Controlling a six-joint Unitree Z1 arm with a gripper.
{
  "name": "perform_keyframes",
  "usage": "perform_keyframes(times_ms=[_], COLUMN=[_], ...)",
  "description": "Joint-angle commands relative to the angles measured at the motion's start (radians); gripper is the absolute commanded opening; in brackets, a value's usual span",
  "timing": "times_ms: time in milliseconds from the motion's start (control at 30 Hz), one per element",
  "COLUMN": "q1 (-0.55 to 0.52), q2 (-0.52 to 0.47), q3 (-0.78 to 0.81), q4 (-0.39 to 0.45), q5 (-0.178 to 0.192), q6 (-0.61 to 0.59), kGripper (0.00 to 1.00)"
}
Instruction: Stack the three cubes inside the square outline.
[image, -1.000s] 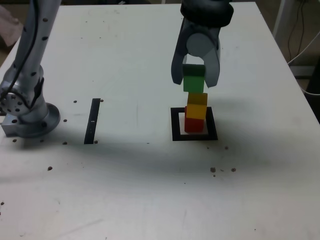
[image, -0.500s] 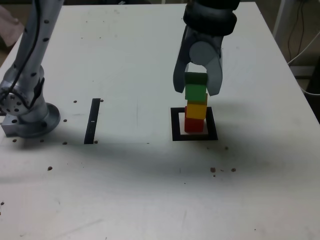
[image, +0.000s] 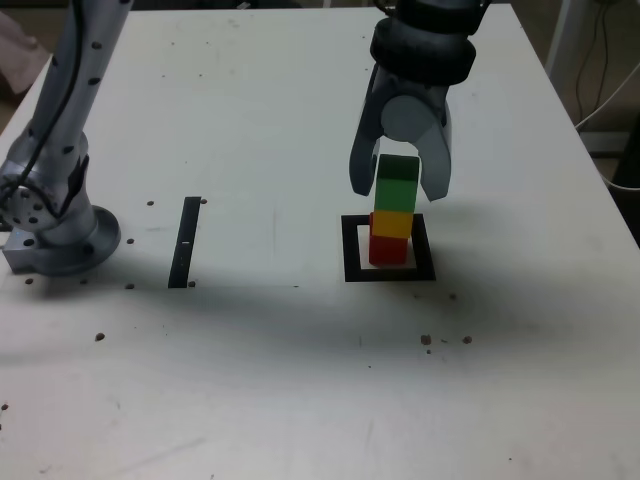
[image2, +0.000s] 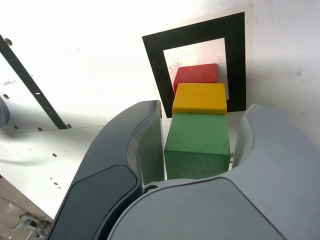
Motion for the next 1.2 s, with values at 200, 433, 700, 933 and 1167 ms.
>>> perform_keyframes(times_ms=[200,433,700,933,1167], q1=[-0.001,-0.001,-0.014,-0.022,-0.02], q2=[-0.01,-0.063,-0.108,-0.117,-0.171], q3=[0.012,0.012,-0.016,-0.025,0.029], q4=[0.0,0.009,0.032,0.043,0.046], q5=[0.006,0.041,0.085,0.091,0.102], q6=[0.002,0.002,0.005,0.005,0.004], kGripper=[0.99,1.0,1.0,1.0,1.0])
